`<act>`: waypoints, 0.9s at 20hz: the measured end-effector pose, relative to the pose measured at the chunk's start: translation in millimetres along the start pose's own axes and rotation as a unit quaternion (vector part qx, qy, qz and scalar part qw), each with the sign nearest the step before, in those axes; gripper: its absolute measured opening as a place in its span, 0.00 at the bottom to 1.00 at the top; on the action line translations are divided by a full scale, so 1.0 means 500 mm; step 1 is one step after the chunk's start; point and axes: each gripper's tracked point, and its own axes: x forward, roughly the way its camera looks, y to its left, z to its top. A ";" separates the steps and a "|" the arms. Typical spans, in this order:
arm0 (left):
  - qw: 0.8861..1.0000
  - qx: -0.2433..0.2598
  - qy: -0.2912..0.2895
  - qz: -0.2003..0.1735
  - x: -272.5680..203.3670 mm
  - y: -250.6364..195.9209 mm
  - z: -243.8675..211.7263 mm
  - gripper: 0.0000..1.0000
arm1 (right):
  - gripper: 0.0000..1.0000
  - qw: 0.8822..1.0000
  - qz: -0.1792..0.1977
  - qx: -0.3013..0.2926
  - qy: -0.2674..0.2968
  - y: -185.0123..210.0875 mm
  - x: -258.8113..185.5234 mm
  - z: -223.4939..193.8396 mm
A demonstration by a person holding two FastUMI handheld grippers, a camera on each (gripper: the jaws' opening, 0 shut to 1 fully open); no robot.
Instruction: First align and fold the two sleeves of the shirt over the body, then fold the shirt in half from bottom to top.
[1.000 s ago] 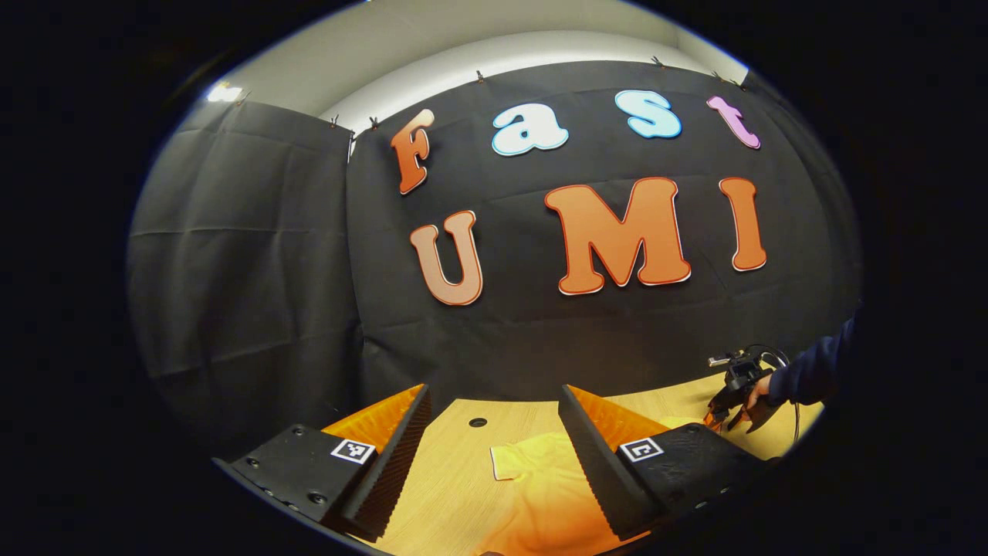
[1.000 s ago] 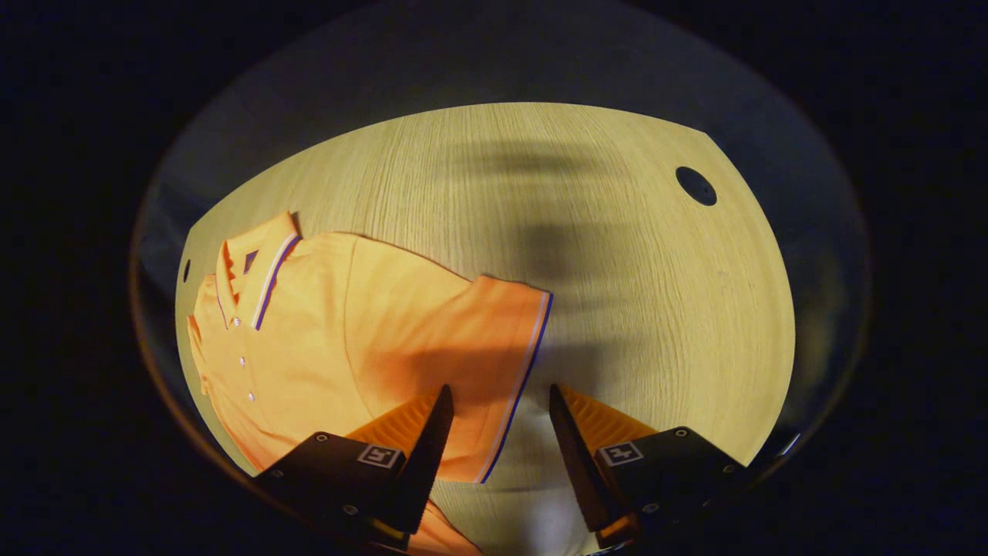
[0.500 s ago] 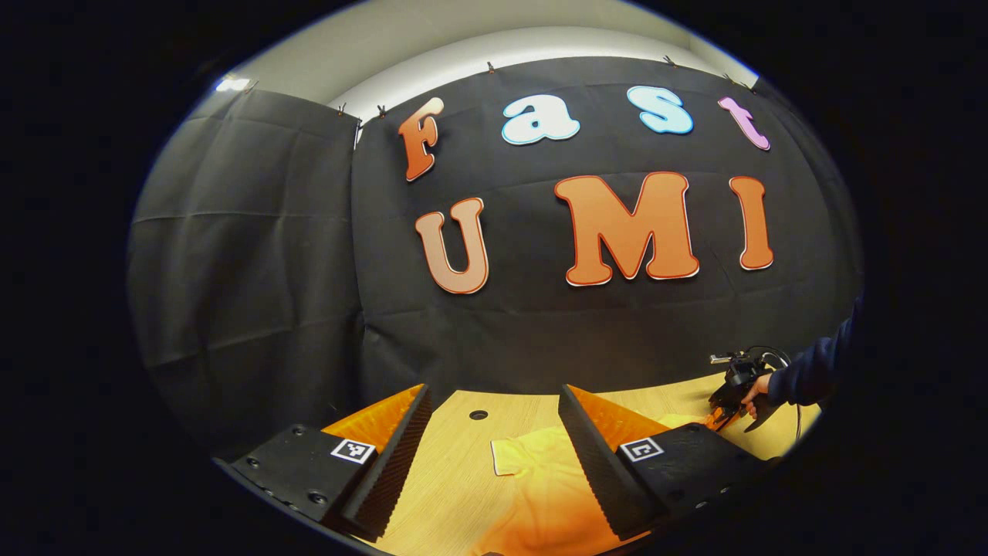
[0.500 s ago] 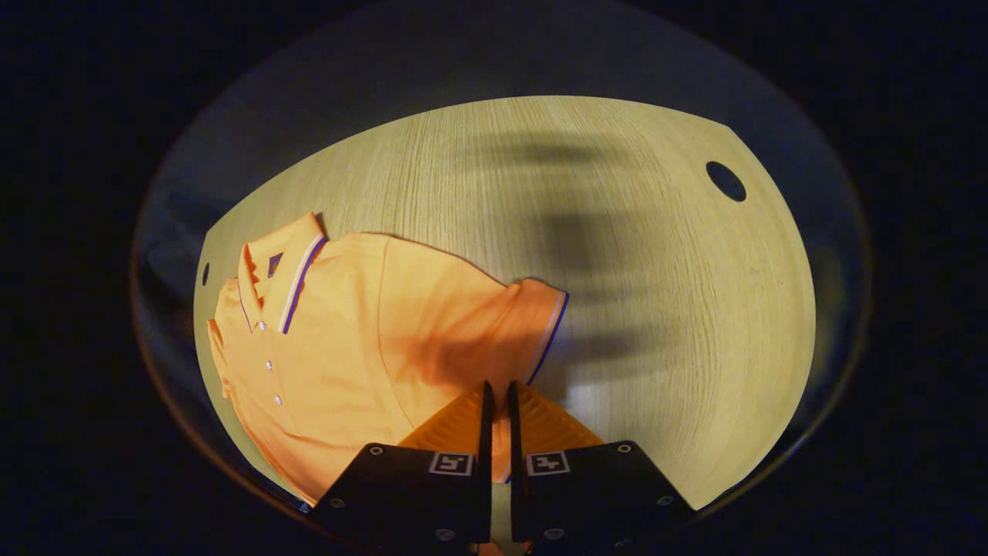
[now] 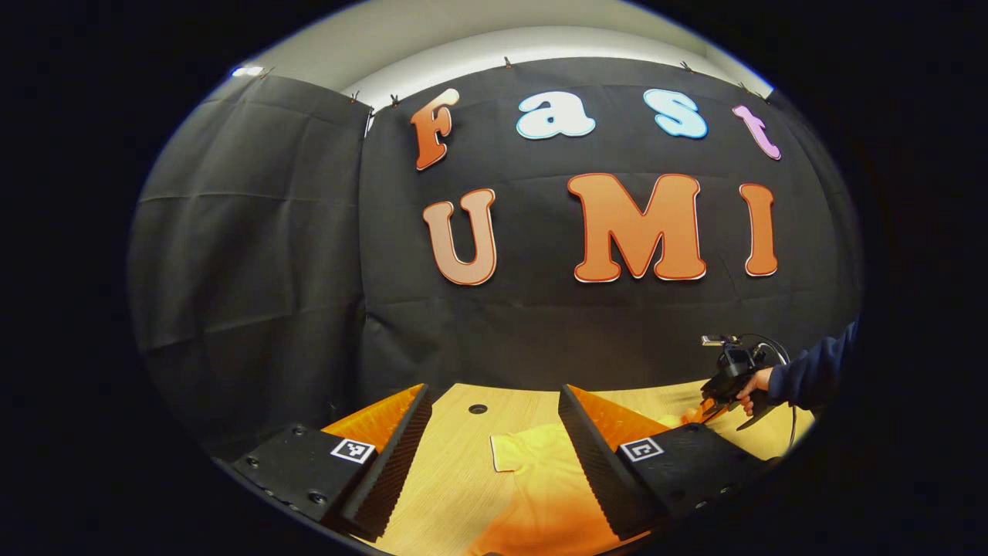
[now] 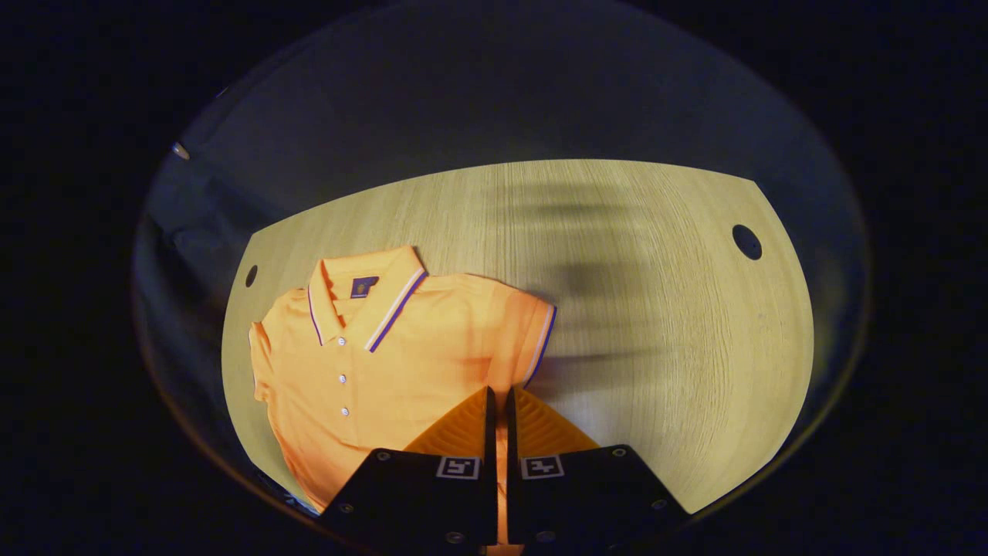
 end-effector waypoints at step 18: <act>0.996 -0.022 0.076 0.037 0.031 0.069 -0.095 0.99 | 0.69 0.993 0.089 -0.058 -0.044 0.181 -0.076 0.017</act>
